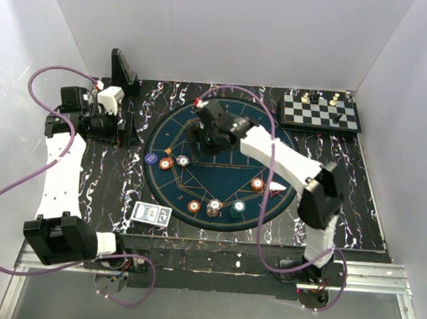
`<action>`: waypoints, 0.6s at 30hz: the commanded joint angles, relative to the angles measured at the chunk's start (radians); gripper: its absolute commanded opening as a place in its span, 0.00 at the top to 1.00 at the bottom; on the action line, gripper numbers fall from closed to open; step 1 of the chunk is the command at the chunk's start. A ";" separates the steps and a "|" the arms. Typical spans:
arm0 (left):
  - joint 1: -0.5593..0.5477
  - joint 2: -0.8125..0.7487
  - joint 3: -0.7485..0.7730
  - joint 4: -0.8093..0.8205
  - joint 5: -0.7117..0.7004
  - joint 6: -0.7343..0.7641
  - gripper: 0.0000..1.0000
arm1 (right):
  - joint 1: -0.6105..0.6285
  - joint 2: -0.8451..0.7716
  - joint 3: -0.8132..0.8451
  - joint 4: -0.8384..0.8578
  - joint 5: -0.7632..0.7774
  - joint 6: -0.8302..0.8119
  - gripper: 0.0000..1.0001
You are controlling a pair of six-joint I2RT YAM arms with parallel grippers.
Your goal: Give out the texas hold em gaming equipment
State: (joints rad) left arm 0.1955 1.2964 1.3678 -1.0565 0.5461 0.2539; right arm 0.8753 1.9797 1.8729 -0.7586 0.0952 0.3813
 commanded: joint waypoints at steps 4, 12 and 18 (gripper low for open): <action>0.007 -0.071 -0.032 -0.020 0.026 -0.010 0.02 | 0.103 -0.215 -0.417 0.067 0.011 0.022 0.11; 0.007 -0.060 -0.016 -0.025 0.028 -0.022 0.02 | 0.175 -0.236 -0.518 0.094 0.008 0.045 0.09; 0.007 -0.057 -0.010 -0.027 0.020 -0.022 0.02 | 0.194 -0.205 -0.537 0.105 0.006 0.056 0.09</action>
State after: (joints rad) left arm 0.1974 1.2549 1.3464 -1.0737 0.5545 0.2348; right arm 1.0576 1.7752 1.3518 -0.6903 0.1017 0.4194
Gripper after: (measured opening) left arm 0.981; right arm 0.915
